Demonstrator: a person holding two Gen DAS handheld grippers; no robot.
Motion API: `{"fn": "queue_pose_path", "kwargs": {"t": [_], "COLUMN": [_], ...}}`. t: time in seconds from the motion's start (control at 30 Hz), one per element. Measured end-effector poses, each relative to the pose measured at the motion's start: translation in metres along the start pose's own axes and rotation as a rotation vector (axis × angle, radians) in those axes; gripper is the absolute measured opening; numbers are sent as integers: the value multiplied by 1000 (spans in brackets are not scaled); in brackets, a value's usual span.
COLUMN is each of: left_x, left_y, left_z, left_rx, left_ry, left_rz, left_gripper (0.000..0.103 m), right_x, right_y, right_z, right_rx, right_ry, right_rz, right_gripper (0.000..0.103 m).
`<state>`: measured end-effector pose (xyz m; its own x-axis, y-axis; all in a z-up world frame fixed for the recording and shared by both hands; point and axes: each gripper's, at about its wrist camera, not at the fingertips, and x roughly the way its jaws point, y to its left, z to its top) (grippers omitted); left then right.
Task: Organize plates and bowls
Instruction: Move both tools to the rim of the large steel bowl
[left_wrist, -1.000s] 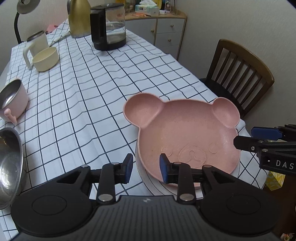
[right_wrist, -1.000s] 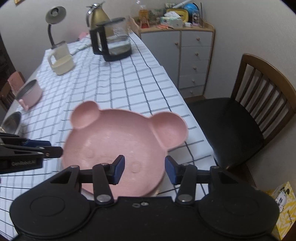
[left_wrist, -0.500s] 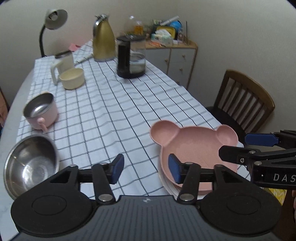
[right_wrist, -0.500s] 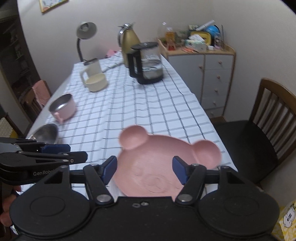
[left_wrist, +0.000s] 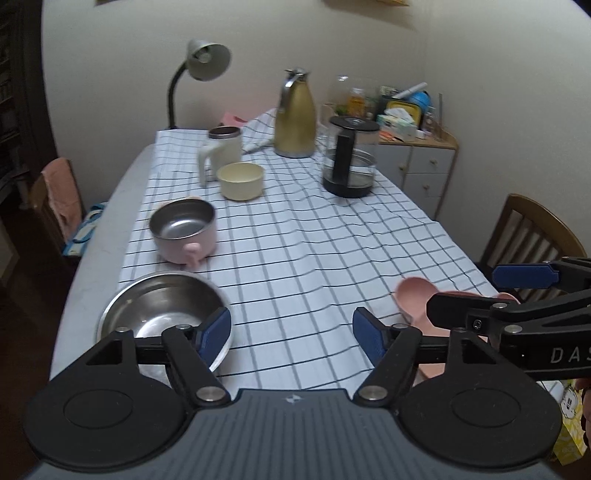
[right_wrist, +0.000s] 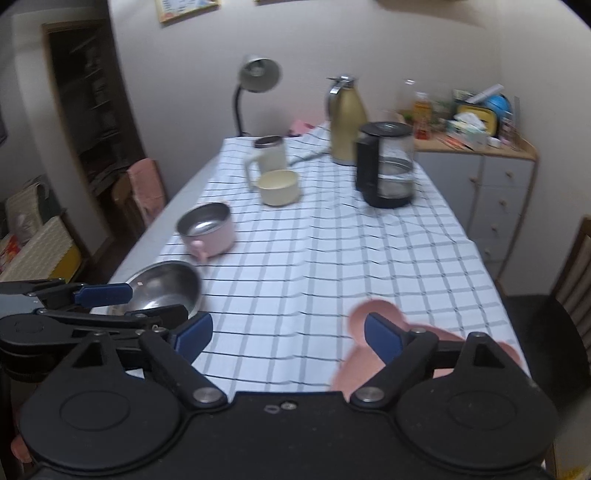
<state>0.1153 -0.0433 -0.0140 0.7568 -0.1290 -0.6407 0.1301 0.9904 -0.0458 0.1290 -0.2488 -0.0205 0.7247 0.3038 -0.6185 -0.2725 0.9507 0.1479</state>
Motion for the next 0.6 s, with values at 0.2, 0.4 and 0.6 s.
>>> {"fn": "queue_pose_path", "kwargs": {"t": [0.2, 0.4, 0.6], "left_x": [-1, 6, 24], "left_y": [34, 71, 105], "left_z": [-1, -1, -2], "left_rx": [-58, -142, -201], "left_ry": [5, 20, 46], "left_rz": [78, 141, 213], "left_gripper": [75, 77, 77], "right_x": [18, 46, 89], "right_y": [27, 49, 68], "right_z": [13, 23, 29], "right_rx": [-51, -77, -114], "right_ry": [-23, 2, 59], "right_rz": [48, 105, 140], "right_gripper": [101, 103, 103]}}
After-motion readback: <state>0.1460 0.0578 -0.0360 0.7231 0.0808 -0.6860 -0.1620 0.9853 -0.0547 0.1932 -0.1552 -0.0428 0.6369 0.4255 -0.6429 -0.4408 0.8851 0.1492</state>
